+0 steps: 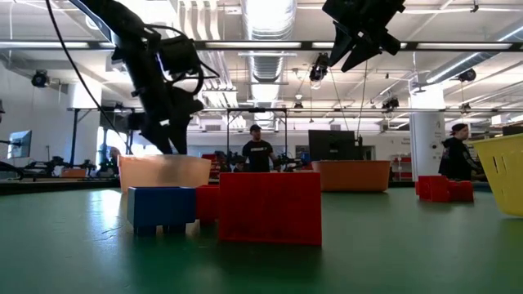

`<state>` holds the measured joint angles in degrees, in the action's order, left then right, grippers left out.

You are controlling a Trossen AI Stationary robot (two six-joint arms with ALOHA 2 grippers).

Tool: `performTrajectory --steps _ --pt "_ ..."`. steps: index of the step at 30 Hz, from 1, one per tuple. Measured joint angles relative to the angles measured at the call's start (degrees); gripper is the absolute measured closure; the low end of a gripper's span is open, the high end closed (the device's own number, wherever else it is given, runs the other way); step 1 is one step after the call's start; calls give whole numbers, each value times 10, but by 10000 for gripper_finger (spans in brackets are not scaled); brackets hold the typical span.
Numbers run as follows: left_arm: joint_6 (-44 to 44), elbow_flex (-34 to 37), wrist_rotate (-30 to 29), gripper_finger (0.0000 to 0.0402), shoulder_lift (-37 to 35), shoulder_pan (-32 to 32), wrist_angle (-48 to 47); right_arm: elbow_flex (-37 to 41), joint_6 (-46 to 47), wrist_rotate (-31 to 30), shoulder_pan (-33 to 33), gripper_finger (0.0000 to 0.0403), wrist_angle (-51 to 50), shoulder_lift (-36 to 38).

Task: Sort & place blocks by color
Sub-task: Put the blue game piece into the light orange bin, then put the red game piece into the yellow bin

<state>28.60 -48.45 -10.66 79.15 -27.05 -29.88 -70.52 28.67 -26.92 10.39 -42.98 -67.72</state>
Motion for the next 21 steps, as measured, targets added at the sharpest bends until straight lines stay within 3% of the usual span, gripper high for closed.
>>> performTrajectory --steps 11,17,21 --pt "11 -15 7 169 -22 0 -6 0 10 9 0 213 0 0" --pt "11 -43 70 168 -66 6 -6 1 81 74 0 213 13 0" --pt "8 -59 87 168 -109 27 -3 1 141 116 -19 213 82 0"
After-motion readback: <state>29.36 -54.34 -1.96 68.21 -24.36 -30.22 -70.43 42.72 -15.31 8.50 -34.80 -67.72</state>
